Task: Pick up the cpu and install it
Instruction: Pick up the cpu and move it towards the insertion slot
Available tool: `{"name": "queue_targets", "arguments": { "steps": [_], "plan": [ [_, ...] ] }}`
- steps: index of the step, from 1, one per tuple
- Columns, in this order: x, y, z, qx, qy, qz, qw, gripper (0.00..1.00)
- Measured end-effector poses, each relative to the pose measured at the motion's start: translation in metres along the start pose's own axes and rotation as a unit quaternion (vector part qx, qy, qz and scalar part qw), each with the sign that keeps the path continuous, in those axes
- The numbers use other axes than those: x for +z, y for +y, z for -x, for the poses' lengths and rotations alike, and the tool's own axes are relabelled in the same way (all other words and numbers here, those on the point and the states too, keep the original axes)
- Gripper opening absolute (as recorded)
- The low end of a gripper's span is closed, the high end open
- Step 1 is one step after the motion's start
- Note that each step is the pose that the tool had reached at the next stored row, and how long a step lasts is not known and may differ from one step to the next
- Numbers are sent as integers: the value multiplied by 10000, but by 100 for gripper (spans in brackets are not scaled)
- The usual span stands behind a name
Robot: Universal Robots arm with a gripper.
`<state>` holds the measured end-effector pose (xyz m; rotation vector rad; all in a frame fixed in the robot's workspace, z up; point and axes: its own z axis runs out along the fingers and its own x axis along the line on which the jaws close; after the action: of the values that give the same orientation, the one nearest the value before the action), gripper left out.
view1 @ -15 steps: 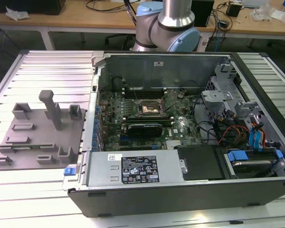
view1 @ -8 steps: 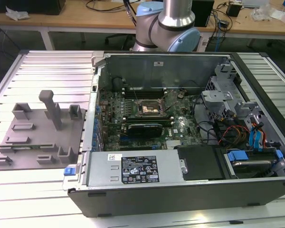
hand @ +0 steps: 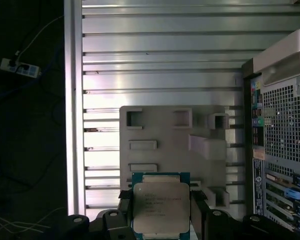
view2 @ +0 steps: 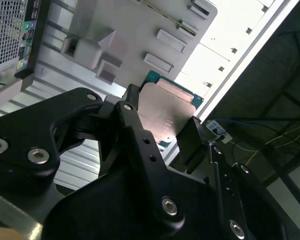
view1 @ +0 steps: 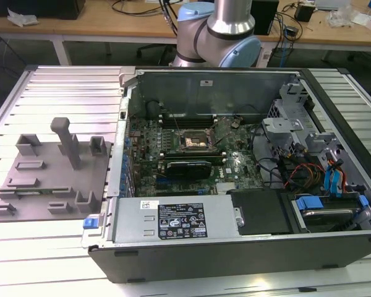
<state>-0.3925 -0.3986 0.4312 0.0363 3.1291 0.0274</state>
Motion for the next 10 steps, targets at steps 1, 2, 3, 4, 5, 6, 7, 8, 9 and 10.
{"name": "queue_targets", "arguments": {
  "steps": [1, 2, 3, 4, 5, 6, 7, 8, 9, 10],
  "plan": [
    [0, 1, 15, 0, 1, 0, 10000, 55],
    [0, 1, 34, 1, 0, 0, 10000, 55],
    [0, 1, 50, 0, 0, 0, 10000, 55],
    [0, 2, 77, 0, 0, 0, 10000, 55],
    [1, 3, 100, 1, 0, 0, 10000, 55],
    [1, 3, 122, 0, 0, 0, 10000, 55],
    [2, 4, 153, 1, 0, 0, 10000, 55],
    [2, 4, 177, 0, 0, 0, 10000, 55],
    [2, 5, 208, 0, 0, 0, 10000, 55],
    [3, 6, 250, 0, 0, 0, 10000, 55]
  ]
}}
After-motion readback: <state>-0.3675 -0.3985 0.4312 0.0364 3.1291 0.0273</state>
